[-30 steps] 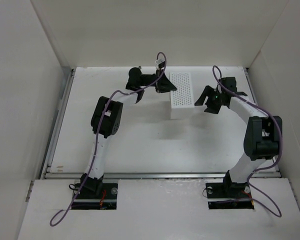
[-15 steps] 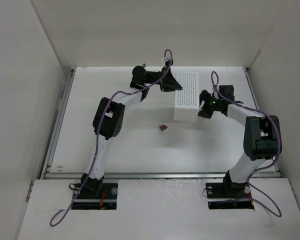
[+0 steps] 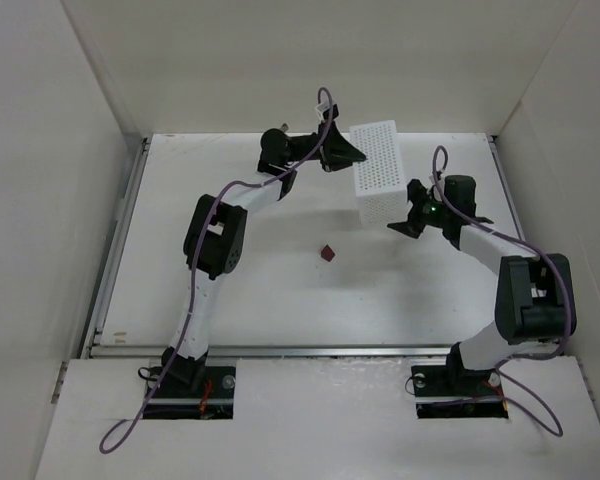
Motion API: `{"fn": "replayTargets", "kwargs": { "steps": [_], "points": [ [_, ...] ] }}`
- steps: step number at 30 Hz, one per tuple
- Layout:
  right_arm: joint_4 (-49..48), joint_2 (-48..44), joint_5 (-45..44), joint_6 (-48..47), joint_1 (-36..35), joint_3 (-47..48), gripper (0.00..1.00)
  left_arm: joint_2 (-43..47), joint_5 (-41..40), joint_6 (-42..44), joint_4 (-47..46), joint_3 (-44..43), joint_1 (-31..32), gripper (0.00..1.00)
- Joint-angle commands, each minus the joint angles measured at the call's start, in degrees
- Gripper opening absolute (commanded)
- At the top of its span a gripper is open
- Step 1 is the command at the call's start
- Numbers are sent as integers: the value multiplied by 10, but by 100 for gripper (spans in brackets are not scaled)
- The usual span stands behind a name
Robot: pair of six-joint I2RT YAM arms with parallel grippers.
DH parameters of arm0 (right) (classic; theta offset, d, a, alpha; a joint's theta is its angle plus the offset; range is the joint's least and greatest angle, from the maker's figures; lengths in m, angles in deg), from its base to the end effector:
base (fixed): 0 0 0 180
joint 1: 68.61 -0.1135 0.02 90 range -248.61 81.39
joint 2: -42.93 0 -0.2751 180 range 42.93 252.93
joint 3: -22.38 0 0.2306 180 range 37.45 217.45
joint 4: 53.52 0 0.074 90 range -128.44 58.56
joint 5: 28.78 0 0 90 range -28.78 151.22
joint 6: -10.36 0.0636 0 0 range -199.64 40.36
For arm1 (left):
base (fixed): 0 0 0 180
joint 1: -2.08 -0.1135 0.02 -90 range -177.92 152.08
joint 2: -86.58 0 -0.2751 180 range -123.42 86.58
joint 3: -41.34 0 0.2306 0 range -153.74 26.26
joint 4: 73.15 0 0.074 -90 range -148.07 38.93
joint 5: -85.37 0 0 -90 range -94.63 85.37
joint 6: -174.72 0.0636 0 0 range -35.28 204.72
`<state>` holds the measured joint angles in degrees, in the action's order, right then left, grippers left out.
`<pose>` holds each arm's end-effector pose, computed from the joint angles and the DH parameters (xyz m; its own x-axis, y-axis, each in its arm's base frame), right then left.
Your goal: Build the wood block tower
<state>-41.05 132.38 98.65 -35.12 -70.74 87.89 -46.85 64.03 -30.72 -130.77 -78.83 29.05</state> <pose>0.3267 0.0508 0.2211 -0.7863 0.5279 -0.3209 0.0463 0.5683 0.8215 0.4215 -0.2809 0.3283 -0.9527 0.1161 -0.2810 0.2369 -0.2959 -0.9254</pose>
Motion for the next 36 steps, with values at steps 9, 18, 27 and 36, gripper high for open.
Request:
{"fn": "replayTargets", "kwargs": {
  "steps": [9, 18, 27, 36],
  "points": [
    [-93, -118, -17, 77, -16, -28, 77, 14, -45, 9, -457, -38, 4, 0],
    [77, -156, -137, 16, -16, 17, 77, 4, -21, 22, -457, -11, 4, 0],
    [203, -130, -279, -27, -16, 67, 78, -7, 52, 35, -440, -16, 4, 0],
    [272, -121, -361, -61, -16, 126, 78, -26, 253, 37, -400, -94, -23, 0]
  ]
}}
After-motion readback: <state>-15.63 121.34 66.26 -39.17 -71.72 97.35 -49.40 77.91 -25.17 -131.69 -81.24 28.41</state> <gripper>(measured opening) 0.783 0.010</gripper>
